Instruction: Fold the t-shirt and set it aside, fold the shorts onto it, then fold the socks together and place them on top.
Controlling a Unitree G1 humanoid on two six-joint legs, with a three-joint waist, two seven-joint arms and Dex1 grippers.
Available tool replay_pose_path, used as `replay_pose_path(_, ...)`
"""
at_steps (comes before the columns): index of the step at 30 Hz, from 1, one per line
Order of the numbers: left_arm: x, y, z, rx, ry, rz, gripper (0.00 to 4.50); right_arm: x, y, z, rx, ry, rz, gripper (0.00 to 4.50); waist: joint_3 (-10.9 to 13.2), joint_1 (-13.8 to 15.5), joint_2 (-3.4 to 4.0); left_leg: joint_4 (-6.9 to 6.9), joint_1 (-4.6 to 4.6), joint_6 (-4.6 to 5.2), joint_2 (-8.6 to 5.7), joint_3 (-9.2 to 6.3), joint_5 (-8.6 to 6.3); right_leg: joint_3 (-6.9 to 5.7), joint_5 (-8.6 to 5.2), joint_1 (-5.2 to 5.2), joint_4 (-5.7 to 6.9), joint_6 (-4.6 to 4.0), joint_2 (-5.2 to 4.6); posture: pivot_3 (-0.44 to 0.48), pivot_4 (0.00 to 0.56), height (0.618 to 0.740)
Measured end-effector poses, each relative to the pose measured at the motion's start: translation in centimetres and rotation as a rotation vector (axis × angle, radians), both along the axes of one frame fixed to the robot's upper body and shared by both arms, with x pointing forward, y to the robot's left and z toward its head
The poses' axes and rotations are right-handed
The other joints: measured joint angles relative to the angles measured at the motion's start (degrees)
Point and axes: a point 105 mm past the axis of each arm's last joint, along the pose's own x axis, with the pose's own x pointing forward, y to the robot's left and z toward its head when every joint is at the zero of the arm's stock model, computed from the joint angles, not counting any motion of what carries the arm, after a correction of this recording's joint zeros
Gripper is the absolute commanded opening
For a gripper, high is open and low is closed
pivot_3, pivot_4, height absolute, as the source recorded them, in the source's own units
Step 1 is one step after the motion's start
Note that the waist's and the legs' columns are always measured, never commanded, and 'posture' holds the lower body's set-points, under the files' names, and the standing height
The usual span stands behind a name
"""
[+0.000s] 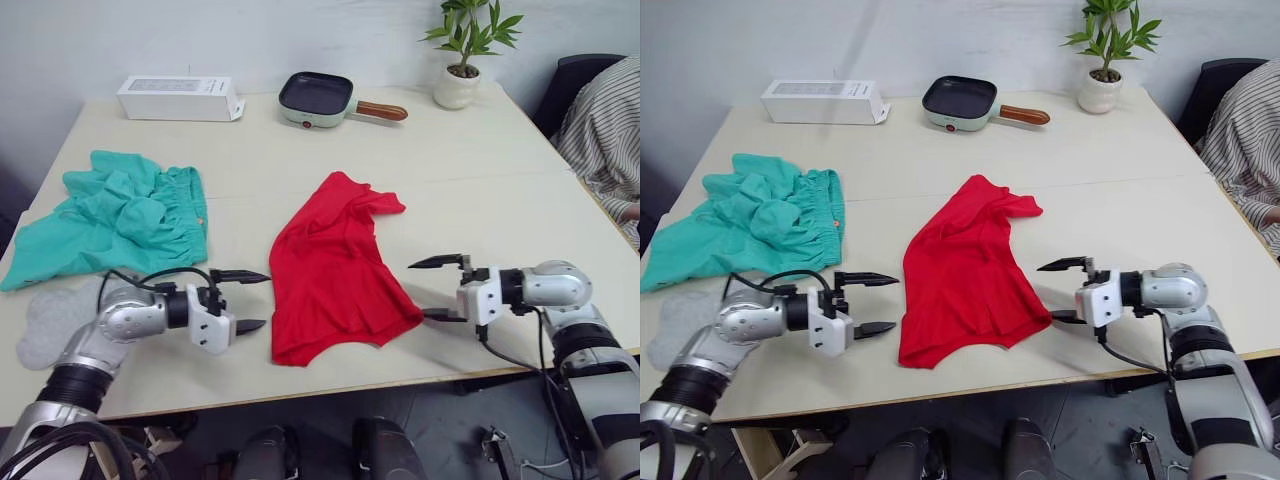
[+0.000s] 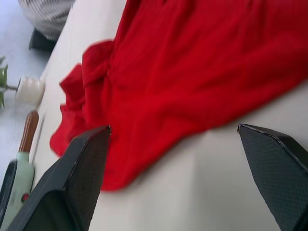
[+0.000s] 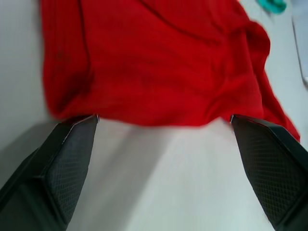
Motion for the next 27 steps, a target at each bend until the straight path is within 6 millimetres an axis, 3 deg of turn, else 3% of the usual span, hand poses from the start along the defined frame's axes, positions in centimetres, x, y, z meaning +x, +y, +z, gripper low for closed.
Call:
replay_pose_path(14, 0.0, -2.7, -0.6, -0.046, -0.005, -0.090, 4.46, -0.2, 1.7, -0.3, 0.027, -0.064, 0.060, 4.50, -0.3, 0.0, 0.13, 0.01, 0.03, -0.02, 0.03, -0.01, 0.00, 0.28, 0.00, 0.00, 0.04, -0.01, 0.00, 0.000, 0.150, 0.740)
replay_pose_path(27, 0.2, -3.3, -0.6, -0.046, 0.009, -0.092, 4.46, -0.9, 0.1, -0.3, -0.022, -0.047, 0.053, 4.50, -0.4, 1.3, 0.14, 0.00, 0.04, 0.00, 0.01, -0.05, -0.05, 0.26, -0.02, -0.01, 0.01, -0.03, -0.09, 0.000, 0.150, 0.740)
